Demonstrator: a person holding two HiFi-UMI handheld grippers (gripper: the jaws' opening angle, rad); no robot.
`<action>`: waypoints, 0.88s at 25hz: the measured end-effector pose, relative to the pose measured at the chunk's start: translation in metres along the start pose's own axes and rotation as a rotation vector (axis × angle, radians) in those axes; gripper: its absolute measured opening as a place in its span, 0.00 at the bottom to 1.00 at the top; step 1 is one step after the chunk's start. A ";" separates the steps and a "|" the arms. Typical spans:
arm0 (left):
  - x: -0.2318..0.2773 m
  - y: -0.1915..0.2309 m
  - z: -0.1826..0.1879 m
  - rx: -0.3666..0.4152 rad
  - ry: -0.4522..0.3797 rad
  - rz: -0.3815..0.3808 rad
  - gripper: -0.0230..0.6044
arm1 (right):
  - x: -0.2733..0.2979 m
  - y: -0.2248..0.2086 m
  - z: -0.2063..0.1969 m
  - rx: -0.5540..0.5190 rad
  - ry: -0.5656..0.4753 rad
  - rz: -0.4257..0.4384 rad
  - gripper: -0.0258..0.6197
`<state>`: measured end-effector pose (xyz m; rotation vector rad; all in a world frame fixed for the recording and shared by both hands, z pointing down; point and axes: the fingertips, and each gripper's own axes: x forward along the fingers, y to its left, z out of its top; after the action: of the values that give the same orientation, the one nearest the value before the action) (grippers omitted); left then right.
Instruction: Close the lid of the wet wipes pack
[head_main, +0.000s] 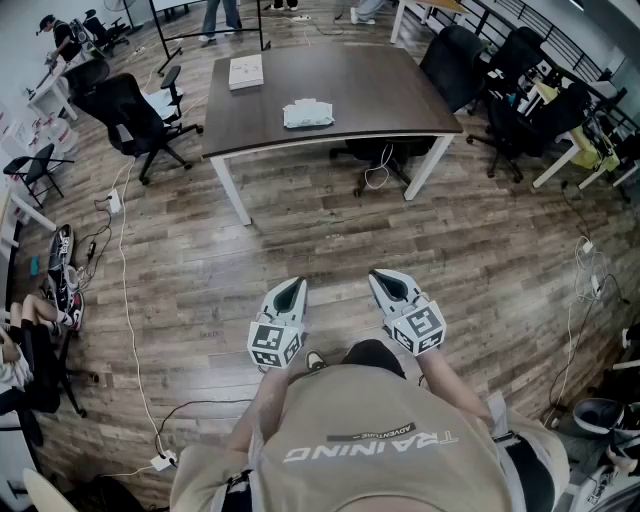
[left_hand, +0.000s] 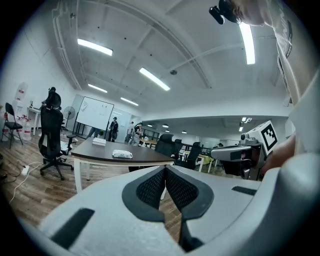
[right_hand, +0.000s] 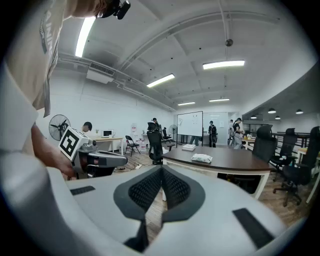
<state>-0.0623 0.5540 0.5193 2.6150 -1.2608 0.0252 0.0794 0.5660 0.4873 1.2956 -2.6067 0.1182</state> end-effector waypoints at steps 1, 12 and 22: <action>0.000 0.000 -0.001 -0.004 -0.001 0.002 0.05 | -0.002 0.000 -0.002 0.010 0.000 -0.001 0.06; 0.002 0.005 -0.024 -0.061 0.036 0.016 0.05 | 0.000 0.009 -0.024 0.040 0.066 0.015 0.06; 0.042 0.034 -0.013 -0.049 0.107 0.049 0.05 | 0.043 -0.039 -0.036 0.102 0.047 0.010 0.06</action>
<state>-0.0611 0.5036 0.5444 2.5054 -1.2729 0.1388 0.0915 0.5151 0.5312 1.2969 -2.5981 0.2828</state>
